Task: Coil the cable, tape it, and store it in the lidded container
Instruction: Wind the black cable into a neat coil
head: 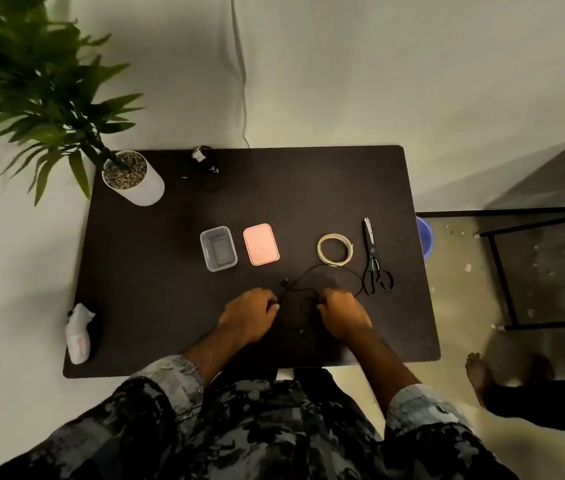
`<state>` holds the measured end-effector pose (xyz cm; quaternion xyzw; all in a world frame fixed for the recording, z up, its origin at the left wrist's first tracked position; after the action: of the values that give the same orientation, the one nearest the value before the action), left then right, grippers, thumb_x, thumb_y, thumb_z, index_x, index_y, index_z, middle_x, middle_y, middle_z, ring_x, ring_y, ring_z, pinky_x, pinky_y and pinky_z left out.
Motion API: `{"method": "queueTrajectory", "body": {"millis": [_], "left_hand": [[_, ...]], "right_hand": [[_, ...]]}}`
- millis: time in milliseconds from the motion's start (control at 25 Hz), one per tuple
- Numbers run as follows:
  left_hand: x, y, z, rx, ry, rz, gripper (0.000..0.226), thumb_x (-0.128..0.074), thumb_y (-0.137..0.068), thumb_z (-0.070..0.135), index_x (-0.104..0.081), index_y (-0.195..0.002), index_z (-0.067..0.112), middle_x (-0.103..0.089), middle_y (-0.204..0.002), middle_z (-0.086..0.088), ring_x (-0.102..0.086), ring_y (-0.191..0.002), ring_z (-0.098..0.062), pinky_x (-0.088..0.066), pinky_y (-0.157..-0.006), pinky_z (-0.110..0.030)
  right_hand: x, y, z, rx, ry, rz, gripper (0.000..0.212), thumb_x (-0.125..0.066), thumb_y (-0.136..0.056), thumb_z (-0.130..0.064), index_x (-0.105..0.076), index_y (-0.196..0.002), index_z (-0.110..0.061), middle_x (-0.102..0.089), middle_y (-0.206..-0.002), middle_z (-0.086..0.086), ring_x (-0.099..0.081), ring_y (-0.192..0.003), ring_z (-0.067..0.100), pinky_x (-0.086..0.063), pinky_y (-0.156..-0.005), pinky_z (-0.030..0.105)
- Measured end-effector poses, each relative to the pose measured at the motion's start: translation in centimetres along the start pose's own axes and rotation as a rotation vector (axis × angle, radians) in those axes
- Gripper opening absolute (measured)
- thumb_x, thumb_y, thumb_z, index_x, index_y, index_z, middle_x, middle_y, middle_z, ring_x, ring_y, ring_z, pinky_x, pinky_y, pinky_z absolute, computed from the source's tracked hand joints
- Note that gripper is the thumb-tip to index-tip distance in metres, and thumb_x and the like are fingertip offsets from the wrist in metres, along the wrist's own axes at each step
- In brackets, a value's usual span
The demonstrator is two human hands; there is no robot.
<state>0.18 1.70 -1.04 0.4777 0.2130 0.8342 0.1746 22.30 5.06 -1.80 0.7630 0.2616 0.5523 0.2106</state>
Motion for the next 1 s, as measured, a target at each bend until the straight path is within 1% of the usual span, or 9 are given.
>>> {"method": "queueTrajectory", "body": {"millis": [120, 320, 560, 640, 720, 840, 880, 920, 1000], "left_hand": [[-0.4, -0.2, 0.9, 0.014, 0.025, -0.005, 0.028, -0.053, -0.097, 0.045, -0.068, -0.114, 0.028, -0.069, -0.119, 0.003, -0.067, -0.108, -0.021, -0.056, -0.095, -0.043], [-0.3, -0.3, 2.3, 0.022, 0.041, -0.006, 0.029, -0.053, -0.098, 0.045, -0.068, -0.115, 0.028, -0.07, -0.119, 0.002, -0.067, -0.108, -0.021, -0.056, -0.094, -0.042], [-0.6, -0.7, 2.9, 0.009, 0.035, -0.004, 0.029, -0.053, -0.099, 0.044, -0.068, -0.117, 0.027, -0.069, -0.12, 0.002, -0.067, -0.108, -0.02, -0.056, -0.094, -0.043], [-0.6, -1.0, 3.2, 0.003, 0.043, 0.003, 0.028, -0.054, -0.099, 0.041, -0.068, -0.118, 0.026, -0.069, -0.12, 0.002, -0.066, -0.109, -0.019, -0.056, -0.095, -0.042], [-0.5, -1.6, 3.8, -0.019, 0.076, 0.019, 0.029, -0.055, -0.1, 0.037, -0.066, -0.124, 0.026, -0.069, -0.126, 0.002, -0.064, -0.116, -0.019, -0.054, -0.101, -0.041], [-0.1, -2.7, 5.8, -0.107, 0.234, 0.001, 0.047, -0.058, -0.101, 0.031, -0.052, -0.147, 0.026, -0.06, -0.145, 0.003, -0.054, -0.132, -0.015, -0.044, -0.114, -0.037], [0.2, -2.9, 6.7, -0.126, 0.296, -0.023, 0.048, -0.059, -0.1, 0.03, -0.051, -0.148, 0.026, -0.061, -0.145, 0.003, -0.055, -0.131, -0.013, -0.045, -0.113, -0.036], [0.4, -3.3, 7.5, -0.141, 0.357, -0.036, 0.042, -0.06, -0.1, 0.03, -0.057, -0.142, 0.026, -0.066, -0.137, 0.003, -0.061, -0.123, -0.011, -0.048, -0.107, -0.034], [0.9, -3.7, 8.5, -0.15, 0.403, -0.026, 0.013, -0.058, -0.102, 0.03, -0.07, -0.106, 0.03, -0.073, -0.099, 0.009, -0.067, -0.09, -0.004, -0.051, -0.084, -0.033]], "right_hand": [[-0.7, -0.3, 0.8, 0.041, 0.098, -0.05, 0.022, -0.056, -0.099, -0.018, -0.063, -0.117, -0.009, -0.064, -0.124, 0.017, -0.063, -0.115, 0.038, -0.055, -0.091, 0.045], [-1.8, -0.5, 2.0, 0.112, 0.283, -0.111, 0.038, -0.06, -0.099, -0.016, -0.056, -0.136, -0.011, -0.051, -0.14, 0.016, -0.045, -0.136, 0.037, -0.05, -0.103, 0.051], [-2.1, -0.9, 2.9, 0.163, 0.327, -0.113, 0.029, -0.054, -0.102, -0.019, -0.063, -0.129, -0.012, -0.057, -0.134, 0.013, -0.047, -0.132, 0.035, -0.049, -0.102, 0.049], [-1.4, -1.1, 2.9, 0.15, 0.187, -0.076, 0.019, -0.054, -0.1, -0.023, -0.063, -0.116, -0.018, -0.065, -0.12, 0.013, -0.057, -0.117, 0.035, -0.052, -0.092, 0.045], [0.0, -1.3, 2.8, 0.115, -0.083, -0.052, 0.004, -0.058, -0.097, -0.021, -0.059, -0.101, -0.022, -0.07, -0.101, 0.009, -0.067, -0.096, 0.032, -0.056, -0.08, 0.042], [2.7, -1.3, 1.7, 0.079, -0.675, -0.138, 0.012, -0.061, -0.099, -0.007, -0.063, -0.094, -0.018, -0.07, -0.081, 0.007, -0.07, -0.067, 0.021, -0.062, -0.068, 0.044], [3.8, -1.0, 1.1, 0.096, -0.814, -0.139, 0.011, -0.061, -0.101, -0.006, -0.064, -0.095, -0.015, -0.068, -0.078, 0.008, -0.066, -0.058, 0.017, -0.061, -0.059, 0.04], [5.0, -0.6, 0.6, 0.12, -0.891, -0.119, 0.008, -0.06, -0.103, -0.007, -0.064, -0.097, -0.011, -0.066, -0.075, 0.009, -0.062, -0.051, 0.012, -0.056, -0.048, 0.031], [7.3, 0.2, 0.3, 0.145, -0.935, -0.071, 0.01, -0.061, -0.105, -0.015, -0.063, -0.1, -0.006, -0.066, -0.075, 0.012, -0.056, -0.042, 0.002, -0.042, -0.037, 0.019]]}}
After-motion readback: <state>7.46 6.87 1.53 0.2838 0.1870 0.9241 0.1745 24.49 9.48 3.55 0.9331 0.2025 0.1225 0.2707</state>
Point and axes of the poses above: each hand's wrist, its own y-axis away from the middle knuckle, its own x-axis out of the back of the hand, z = x × y, the point moved 2 cm from there along -y, towards the middle knuckle
